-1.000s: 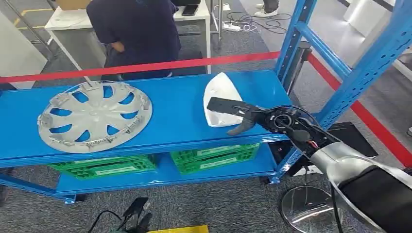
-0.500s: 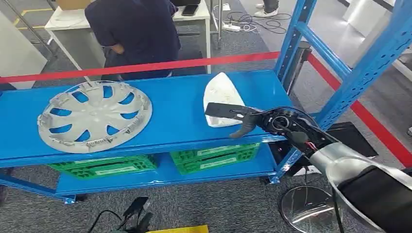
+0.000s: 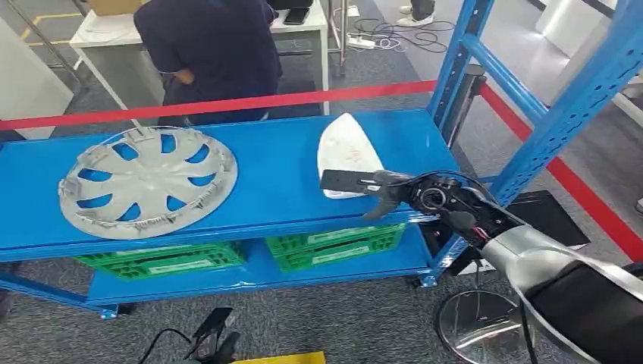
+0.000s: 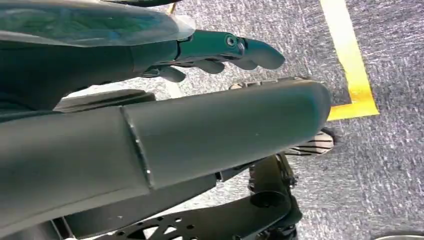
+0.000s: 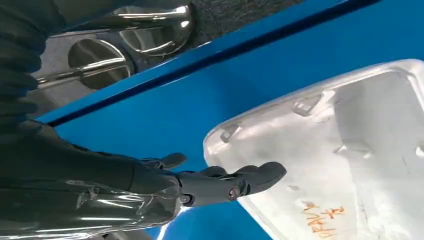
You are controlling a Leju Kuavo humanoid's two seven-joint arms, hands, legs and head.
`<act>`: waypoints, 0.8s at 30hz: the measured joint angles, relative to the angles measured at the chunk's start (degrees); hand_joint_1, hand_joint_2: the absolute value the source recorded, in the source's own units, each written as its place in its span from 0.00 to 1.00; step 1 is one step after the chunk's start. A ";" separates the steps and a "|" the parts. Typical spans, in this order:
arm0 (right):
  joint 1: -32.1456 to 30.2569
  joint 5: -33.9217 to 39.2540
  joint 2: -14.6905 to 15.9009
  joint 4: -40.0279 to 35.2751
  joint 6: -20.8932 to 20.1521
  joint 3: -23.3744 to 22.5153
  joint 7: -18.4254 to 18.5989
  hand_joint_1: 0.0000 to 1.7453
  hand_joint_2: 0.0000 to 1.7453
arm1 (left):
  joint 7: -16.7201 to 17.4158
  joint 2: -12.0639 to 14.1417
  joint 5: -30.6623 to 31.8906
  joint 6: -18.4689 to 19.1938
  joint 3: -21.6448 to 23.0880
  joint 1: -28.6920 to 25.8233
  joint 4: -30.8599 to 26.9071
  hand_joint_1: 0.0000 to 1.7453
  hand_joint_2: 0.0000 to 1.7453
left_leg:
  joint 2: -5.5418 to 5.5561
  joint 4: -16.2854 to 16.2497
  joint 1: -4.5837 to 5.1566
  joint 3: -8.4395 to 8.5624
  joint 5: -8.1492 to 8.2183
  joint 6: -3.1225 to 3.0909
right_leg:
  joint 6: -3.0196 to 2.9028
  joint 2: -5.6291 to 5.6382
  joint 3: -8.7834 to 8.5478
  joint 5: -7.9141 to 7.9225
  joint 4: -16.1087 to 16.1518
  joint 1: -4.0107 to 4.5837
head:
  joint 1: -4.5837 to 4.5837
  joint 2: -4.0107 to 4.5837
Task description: Take the parts from the cabinet and place them on the table.
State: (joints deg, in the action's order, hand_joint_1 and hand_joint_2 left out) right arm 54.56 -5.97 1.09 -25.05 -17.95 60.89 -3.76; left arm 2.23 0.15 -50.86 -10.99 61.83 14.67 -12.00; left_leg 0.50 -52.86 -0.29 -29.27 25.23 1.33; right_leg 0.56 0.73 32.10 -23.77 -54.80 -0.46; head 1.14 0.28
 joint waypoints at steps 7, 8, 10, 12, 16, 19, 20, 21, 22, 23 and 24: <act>-0.07 0.00 0.00 0.09 0.24 0.86 -0.39 0.00 1.00 | -0.20 0.00 -0.15 0.00 0.00 0.00 0.00 0.00 0.00 | 0.00 0.00 0.00 0.00 0.00 0.00 | 0.00 0.00 0.00 0.00 0.00 0.00 | 0.00 0.00; -0.09 0.00 0.00 0.09 0.42 0.94 -0.53 0.00 1.00 | -0.24 0.00 -0.15 0.00 0.00 0.00 0.00 0.00 0.00 | 0.00 0.00 0.00 0.00 0.00 0.00 | 0.00 0.00 0.00 0.00 0.00 0.00 | 0.00 0.00; -0.12 0.11 0.00 0.13 0.66 1.27 -1.18 0.00 1.00 | -0.46 0.02 -0.35 0.00 0.00 0.00 0.00 0.00 0.00 | 0.00 0.00 0.00 -0.01 0.00 0.00 | 0.00 0.00 -0.01 0.00 0.00 0.00 | 0.00 0.00; -0.13 -0.11 -0.15 0.31 1.09 1.49 -1.55 0.00 1.00 | -0.57 0.02 -0.63 -0.02 -0.02 -0.01 0.00 0.00 0.00 | 0.00 0.00 0.00 -0.01 0.00 0.00 | 0.00 0.00 0.00 0.00 0.00 0.00 | 0.00 0.00; -0.15 -1.00 -0.46 0.50 2.53 1.90 -2.29 0.00 1.00 | -0.66 0.02 -0.94 -0.42 0.00 -0.03 0.00 0.00 0.00 | 0.00 0.00 0.00 -0.01 0.00 0.00 | 0.00 -0.01 0.00 0.00 0.00 0.00 | 0.00 0.00; -0.15 -2.29 -0.48 0.59 4.32 2.36 -2.78 0.00 1.00 | -0.76 0.02 -0.94 -0.44 0.00 -0.03 0.00 0.00 0.00 | 0.01 0.00 0.00 -0.01 0.00 0.00 | 0.00 -0.01 -0.01 0.00 0.00 0.00 | 0.00 0.00; -0.15 -3.17 -0.55 0.63 5.25 2.52 -2.84 0.00 1.00 | -0.79 0.02 -0.96 -0.44 0.00 -0.04 0.00 0.00 0.00 | 0.01 0.00 0.00 -0.01 0.00 0.00 | 0.00 -0.01 -0.01 0.00 0.00 0.00 | 0.00 0.00; -0.14 -3.89 -0.63 0.70 6.06 2.63 -2.86 0.00 1.00 | -0.81 0.02 -0.98 -0.44 0.00 -0.05 0.00 0.00 0.00 | 0.01 0.01 0.00 -0.01 0.00 0.00 | 0.00 -0.01 -0.01 0.00 0.00 0.00 | 0.00 0.00; -0.14 -4.28 -0.72 0.79 6.56 2.74 -2.89 0.00 1.00 | -0.81 0.02 -1.01 -0.44 0.00 -0.05 0.00 0.00 0.00 | 0.00 0.00 0.00 -0.01 0.00 0.00 | 0.00 -0.01 -0.01 0.00 0.00 0.00 | 0.00 0.00; -0.14 -4.46 -0.77 0.83 6.71 2.89 -2.89 0.00 1.00 | -0.81 0.02 -1.01 -0.44 0.00 -0.05 0.00 0.00 0.00 | 0.00 0.00 0.00 -0.01 0.00 0.00 | 0.00 -0.01 0.00 0.00 0.00 0.00 | 0.00 0.00; -0.14 -4.70 -0.81 0.85 6.95 3.04 -2.93 0.00 1.00 | -0.81 0.02 -1.01 -0.46 0.00 -0.06 0.00 0.00 0.00 | 0.01 0.00 0.00 -0.01 0.00 0.00 | 0.00 -0.01 -0.01 0.00 0.00 0.00 | 0.00 0.00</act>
State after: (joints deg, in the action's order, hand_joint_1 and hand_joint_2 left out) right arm 54.42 -10.67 0.28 -24.20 -11.00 63.93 -6.69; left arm 1.42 0.17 -51.87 -11.45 61.83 14.61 -12.00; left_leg 0.50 -52.86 -0.29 -29.28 25.23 1.33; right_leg 0.56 0.72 32.10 -23.77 -54.80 -0.46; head 1.14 0.28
